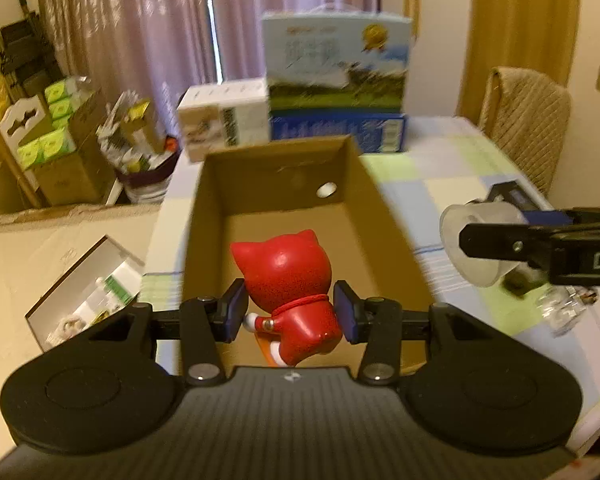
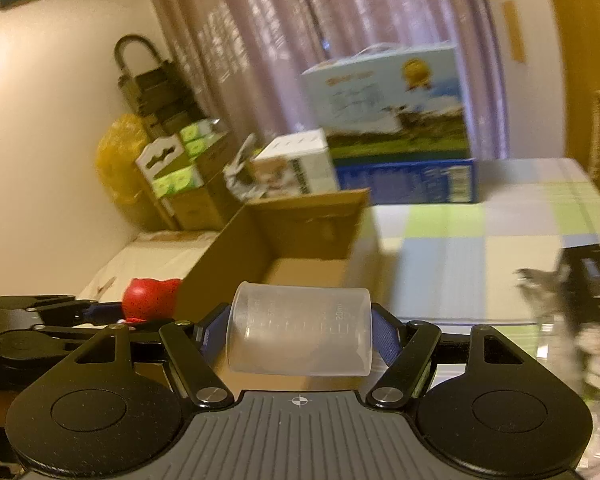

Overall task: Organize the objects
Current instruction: 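Carry the figurine and cup into the cardboard box and open both tools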

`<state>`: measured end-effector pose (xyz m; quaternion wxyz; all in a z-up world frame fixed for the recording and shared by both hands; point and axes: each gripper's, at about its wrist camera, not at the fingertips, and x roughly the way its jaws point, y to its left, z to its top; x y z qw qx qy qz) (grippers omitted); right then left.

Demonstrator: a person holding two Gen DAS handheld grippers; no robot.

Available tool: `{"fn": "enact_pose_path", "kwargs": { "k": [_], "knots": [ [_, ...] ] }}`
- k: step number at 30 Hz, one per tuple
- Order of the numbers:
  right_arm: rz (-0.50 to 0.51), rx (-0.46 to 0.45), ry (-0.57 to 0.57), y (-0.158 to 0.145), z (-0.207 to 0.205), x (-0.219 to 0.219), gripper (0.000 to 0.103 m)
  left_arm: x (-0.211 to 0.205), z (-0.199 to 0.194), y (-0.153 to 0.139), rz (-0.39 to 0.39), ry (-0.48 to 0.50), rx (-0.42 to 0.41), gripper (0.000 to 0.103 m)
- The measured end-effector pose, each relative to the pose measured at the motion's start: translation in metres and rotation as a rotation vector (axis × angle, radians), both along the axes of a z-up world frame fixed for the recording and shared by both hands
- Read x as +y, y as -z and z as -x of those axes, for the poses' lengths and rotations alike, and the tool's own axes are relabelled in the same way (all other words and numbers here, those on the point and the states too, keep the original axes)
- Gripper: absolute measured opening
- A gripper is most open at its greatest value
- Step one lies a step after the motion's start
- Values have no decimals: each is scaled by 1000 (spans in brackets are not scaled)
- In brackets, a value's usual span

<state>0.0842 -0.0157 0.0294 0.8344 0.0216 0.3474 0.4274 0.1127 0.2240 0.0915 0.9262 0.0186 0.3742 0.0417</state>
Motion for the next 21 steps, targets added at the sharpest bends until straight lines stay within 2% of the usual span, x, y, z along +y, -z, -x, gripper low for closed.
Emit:
{"fn": "enact_pose_path", "kwargs": {
  "k": [5,15,18,21],
  "knots": [
    [26,28,-28,15,-5,34,70,27,-6,17,-5,-3,35,41],
    [61,48,-13,35,-12,49,70,37,-24,46,14,35,73,41],
    [66,53,-8,39,-14,49,70,37,-25,47,-16,19,48,62],
    [67,49,-6,38,-14,50,70,39,-22,43,-25,9,36,62]
  ]
}}
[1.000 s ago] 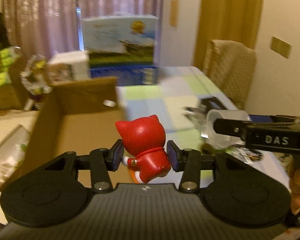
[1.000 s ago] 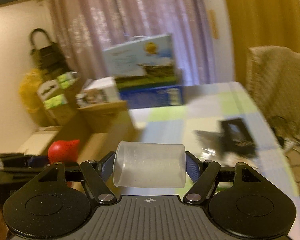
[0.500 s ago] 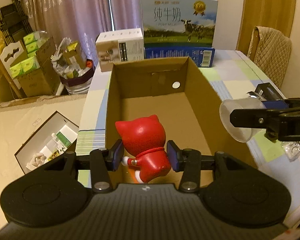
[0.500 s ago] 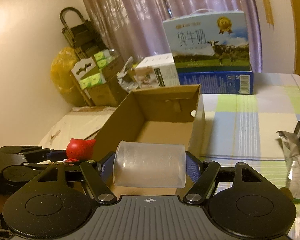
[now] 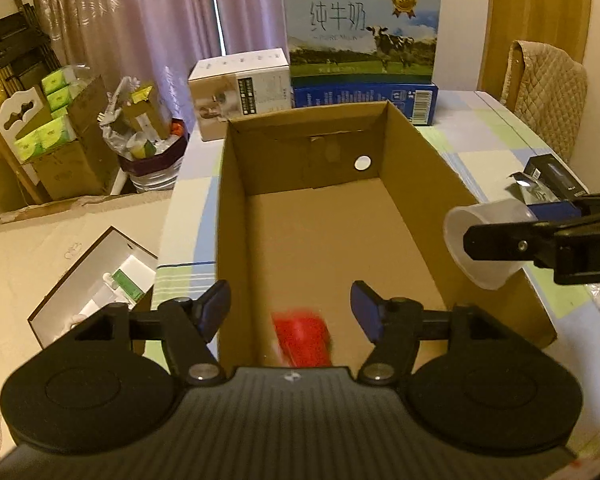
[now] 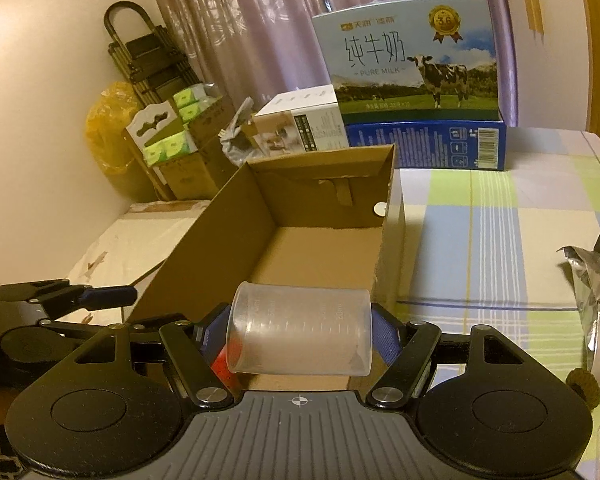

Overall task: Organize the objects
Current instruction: 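Carry the figurine and cup into the cardboard box and open both tools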

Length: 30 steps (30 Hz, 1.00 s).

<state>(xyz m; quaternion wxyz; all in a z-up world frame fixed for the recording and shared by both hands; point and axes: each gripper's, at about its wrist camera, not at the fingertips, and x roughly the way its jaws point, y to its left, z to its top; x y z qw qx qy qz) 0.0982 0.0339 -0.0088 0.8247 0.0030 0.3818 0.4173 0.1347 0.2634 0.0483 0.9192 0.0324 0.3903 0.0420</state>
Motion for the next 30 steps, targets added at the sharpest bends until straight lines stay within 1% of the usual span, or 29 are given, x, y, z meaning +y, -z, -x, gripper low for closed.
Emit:
{"fn": "enact_pose_path", "kwargs": {
  "k": [11,16,20,25,30],
  "knots": [
    [-23,1,-17,-7,4,6,70,9,15,-10,23,-29,-20,62],
    [-63,-5,-16,-10,-1,11,71,11,20,-9,25,-34,-21,62],
    [-85,-9,-2,-12,-1,7,72,12,23,-8,33,-41,-24,63],
    [-74,-5,17,-12,-1,-2,73,10,28,-8,45,-47,-30,65],
    [-72,6,44,-14,2,-20,73,3,35,-15,51,-52,-41,65]
  ]
}}
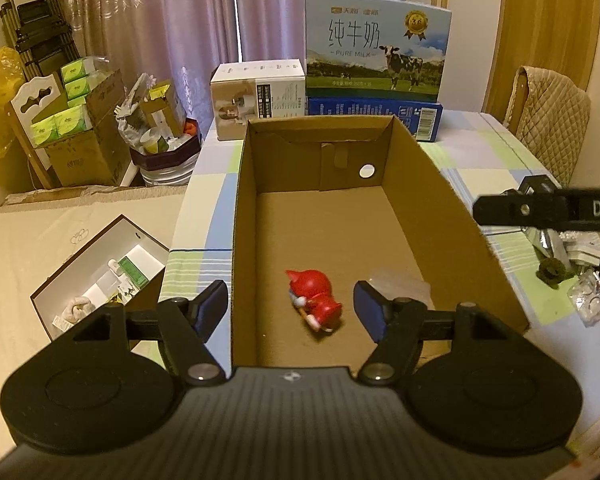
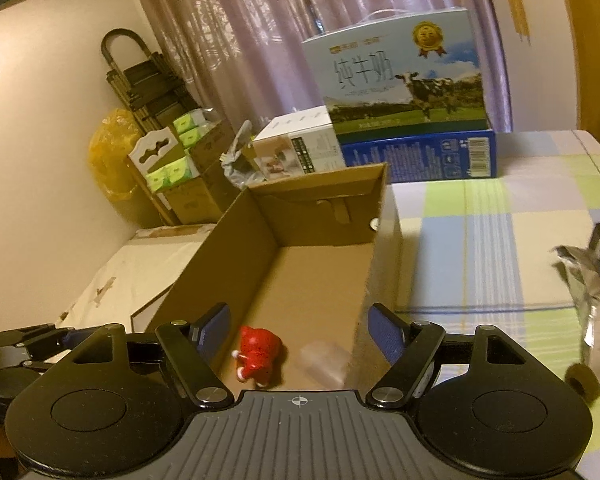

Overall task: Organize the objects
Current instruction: 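Carry the figurine and cup into the cardboard box and open both tools, then withdraw both tools from the box back over the table items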

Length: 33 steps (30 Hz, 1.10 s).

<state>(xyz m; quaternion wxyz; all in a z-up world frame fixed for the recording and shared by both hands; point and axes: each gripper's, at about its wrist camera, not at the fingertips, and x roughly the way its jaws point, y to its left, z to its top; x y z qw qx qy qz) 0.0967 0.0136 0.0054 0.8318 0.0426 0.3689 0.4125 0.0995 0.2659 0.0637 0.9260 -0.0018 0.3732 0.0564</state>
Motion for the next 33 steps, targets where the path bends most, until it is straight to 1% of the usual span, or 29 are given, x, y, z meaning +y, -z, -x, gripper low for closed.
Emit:
{"fn": "enact_pose_path", "kwargs": {
  "k": [3,8,10,12,14,17,19,22,23,25,29,31,33],
  "knots": [
    [-1,-2,10,-4,5,-16,73,-7,7,-7,7,2,-12,66],
    [14,-32,41,-12,16,-45,73,-21,19,-20,24,-1,-38,69],
    [24,-51,53,-16,22,-57,73,-27,25,-25,28,-3,-50,72],
    [33,-72,65,-18,28,-69,73,-35,32,-29,39,-2,-61,74],
    [46,-89,84,-19,36,-85,73,-42,38,-32,49,0,-70,75],
    [67,-108,114,-18,47,-110,73,-58,46,-37,60,14,-88,79],
    [85,-126,134,-15,55,-128,73,-70,52,-38,68,24,-99,84],
    [114,-142,173,-11,67,-160,73,-91,59,-39,89,51,-107,86],
    [125,-144,192,-9,70,-172,73,-98,60,-39,94,59,-109,88],
    [147,-139,230,-4,75,-194,73,-114,63,-39,105,82,-116,95],
    [173,-116,302,4,79,-233,73,-143,62,-34,131,126,-112,98],
    [178,-106,335,7,77,-251,73,-159,60,-32,140,150,-107,102],
    [180,-96,366,10,77,-266,73,-172,58,-29,140,174,-102,102]
  ]
}}
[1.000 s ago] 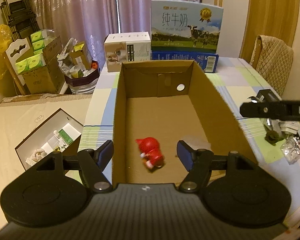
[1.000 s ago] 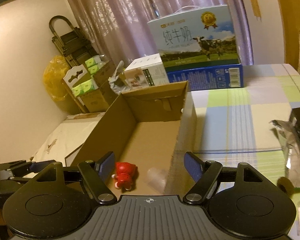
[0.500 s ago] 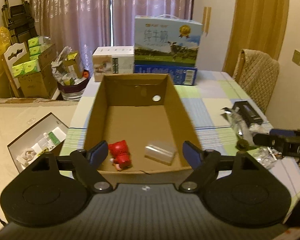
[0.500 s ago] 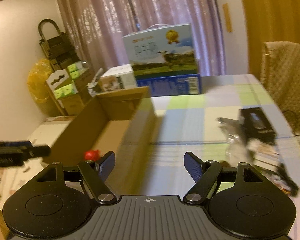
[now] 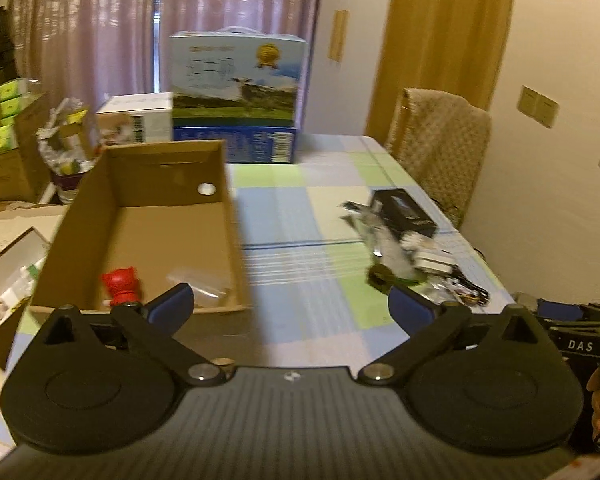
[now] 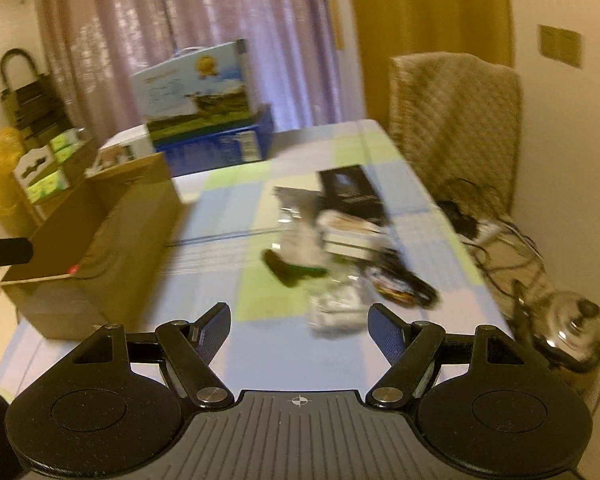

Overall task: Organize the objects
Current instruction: 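Withdraw both tools from the box back over the table items, then grasp the clear plastic clamshell with the left tool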

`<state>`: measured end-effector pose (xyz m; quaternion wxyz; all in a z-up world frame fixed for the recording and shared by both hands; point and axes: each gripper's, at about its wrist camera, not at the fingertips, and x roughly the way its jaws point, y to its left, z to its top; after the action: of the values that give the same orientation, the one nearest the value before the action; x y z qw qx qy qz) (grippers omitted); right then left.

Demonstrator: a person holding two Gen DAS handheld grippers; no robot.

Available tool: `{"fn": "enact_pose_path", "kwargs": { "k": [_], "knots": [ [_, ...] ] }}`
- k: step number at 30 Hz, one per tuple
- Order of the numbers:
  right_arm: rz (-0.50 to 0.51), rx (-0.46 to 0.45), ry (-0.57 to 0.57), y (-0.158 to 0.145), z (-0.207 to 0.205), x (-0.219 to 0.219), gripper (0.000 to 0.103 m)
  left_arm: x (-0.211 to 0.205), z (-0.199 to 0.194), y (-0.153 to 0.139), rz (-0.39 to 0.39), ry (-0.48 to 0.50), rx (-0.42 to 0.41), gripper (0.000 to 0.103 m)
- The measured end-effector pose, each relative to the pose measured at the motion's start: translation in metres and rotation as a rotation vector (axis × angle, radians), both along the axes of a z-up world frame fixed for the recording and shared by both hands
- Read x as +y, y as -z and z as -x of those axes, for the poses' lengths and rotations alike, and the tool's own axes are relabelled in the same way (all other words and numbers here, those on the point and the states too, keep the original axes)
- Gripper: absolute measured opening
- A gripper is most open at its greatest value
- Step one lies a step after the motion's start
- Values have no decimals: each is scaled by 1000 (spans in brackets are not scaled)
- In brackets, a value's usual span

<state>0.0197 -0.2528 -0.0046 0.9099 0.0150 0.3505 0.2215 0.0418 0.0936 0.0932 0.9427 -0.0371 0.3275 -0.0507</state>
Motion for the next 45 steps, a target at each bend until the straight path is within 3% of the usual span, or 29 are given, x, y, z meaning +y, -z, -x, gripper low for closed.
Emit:
{"fn": "enact_pose_path", "kwargs": {
  "k": [13,28,31,36,45],
  "knots": [
    [25,13,63,6,-18,-52,73,-70,-25,27,-21,115,58,102],
    [124,59,-133,18,-89,-65,70,-126,-66,62,-59,153,93,101],
    [136,78,-163,24,-101,-64,64,-141,-78,79,-65,198,123,91],
    [136,117,-186,35,-115,-62,56,-165,-94,102,-56,239,158,88],
    [150,167,-167,49,-139,-67,53,-200,-119,132,-48,319,179,69]
  ]
}}
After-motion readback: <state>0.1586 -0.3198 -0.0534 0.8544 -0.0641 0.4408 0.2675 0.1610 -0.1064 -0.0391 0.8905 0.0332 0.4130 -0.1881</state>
